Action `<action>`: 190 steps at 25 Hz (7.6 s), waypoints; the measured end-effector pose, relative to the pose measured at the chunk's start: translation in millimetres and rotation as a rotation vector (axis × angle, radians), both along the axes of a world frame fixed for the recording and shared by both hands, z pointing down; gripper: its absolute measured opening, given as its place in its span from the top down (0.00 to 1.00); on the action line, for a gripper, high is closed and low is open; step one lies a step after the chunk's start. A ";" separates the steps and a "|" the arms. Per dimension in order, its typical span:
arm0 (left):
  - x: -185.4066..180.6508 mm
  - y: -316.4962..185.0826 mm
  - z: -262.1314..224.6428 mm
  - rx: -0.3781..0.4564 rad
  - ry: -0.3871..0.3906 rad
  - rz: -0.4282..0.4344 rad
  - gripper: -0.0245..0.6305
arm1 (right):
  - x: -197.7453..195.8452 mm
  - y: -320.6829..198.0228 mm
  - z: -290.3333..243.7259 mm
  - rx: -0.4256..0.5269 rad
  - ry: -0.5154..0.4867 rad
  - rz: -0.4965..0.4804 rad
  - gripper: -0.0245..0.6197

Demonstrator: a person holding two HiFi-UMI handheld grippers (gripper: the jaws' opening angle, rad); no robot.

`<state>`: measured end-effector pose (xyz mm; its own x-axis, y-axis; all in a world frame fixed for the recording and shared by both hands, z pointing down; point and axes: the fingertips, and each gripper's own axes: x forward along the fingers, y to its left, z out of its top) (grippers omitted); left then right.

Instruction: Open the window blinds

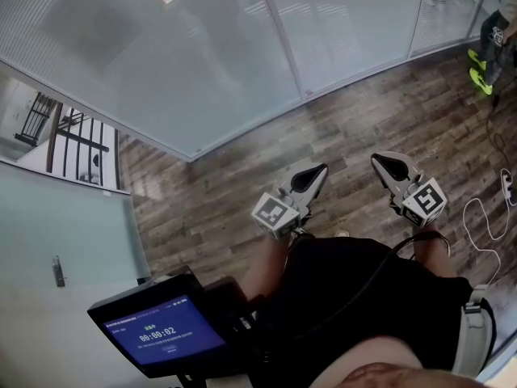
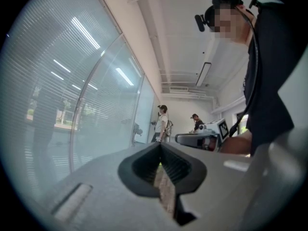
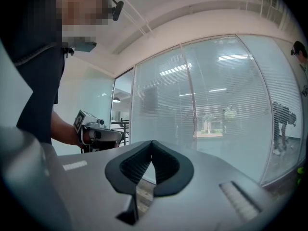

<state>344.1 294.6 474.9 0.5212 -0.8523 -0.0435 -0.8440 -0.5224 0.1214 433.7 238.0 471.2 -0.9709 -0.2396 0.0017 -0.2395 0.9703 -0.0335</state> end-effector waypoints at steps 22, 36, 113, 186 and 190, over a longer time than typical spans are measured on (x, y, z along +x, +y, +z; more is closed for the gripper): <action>-77.5 -63.3 7.1 -0.035 0.016 0.039 0.96 | -74.8 -65.6 0.3 -0.001 0.036 0.036 0.95; -152.5 -80.7 7.3 -0.055 0.047 0.096 0.96 | -169.6 -78.1 6.7 -0.010 0.102 0.029 0.95; -272.0 -273.0 -15.0 -0.040 -0.010 -0.049 0.96 | -316.5 -281.1 -10.4 0.009 0.027 -0.170 0.95; -390.2 -428.3 -27.3 -0.025 -0.016 0.012 0.96 | -424.1 -430.9 -17.1 0.007 0.021 -0.081 0.95; -405.5 -432.5 -29.2 -0.028 -0.013 0.027 0.96 | -436.6 -431.0 -20.8 0.008 0.023 -0.066 0.95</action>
